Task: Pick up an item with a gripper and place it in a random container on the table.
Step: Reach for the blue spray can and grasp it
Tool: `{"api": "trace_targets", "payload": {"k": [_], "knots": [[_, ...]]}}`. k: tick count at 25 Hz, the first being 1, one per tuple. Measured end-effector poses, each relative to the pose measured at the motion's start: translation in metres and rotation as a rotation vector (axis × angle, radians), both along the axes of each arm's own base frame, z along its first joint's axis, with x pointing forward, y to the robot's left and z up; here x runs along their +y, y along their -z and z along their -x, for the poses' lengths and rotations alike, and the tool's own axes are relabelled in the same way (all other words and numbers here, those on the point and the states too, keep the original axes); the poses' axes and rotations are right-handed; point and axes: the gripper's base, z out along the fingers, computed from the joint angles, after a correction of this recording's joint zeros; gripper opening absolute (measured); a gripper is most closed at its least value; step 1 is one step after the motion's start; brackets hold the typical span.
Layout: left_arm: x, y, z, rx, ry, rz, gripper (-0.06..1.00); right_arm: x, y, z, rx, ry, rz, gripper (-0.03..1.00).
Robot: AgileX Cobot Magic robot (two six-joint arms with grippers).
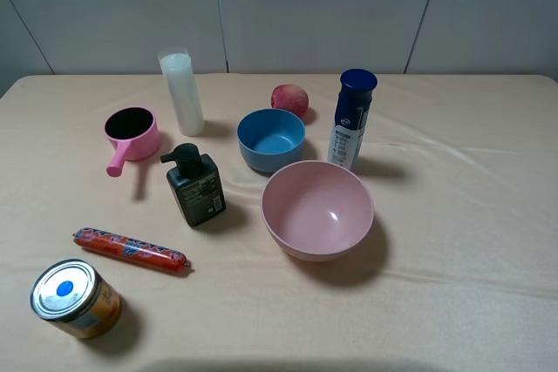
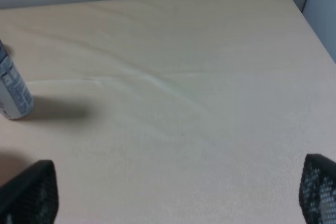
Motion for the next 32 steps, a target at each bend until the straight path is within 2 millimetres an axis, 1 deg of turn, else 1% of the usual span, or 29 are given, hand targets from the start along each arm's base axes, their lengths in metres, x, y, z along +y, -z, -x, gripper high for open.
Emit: {"api": "trace_targets", "payload": {"k": [16,20,22,26,32], "knots": [[0.0,0.0,0.0,0.0,0.0,0.0,1.0,0.003,0.0,0.0,-0.006,-0.02,-0.03,0.69],[0.0,0.0,0.0,0.0,0.0,0.0,1.0,0.003,-0.011,0.001,-0.037,-0.02,-0.021,0.69],[0.0,0.0,0.0,0.0,0.0,0.0,1.0,0.002,-0.017,-0.003,-0.021,-0.021,-0.018,0.69],[0.0,0.0,0.0,0.0,0.0,0.0,1.0,0.002,-0.032,-0.018,0.039,-0.037,0.001,0.69],[0.0,0.0,0.0,0.0,0.0,0.0,1.0,0.003,-0.055,-0.051,0.148,-0.102,0.023,0.69]]}}
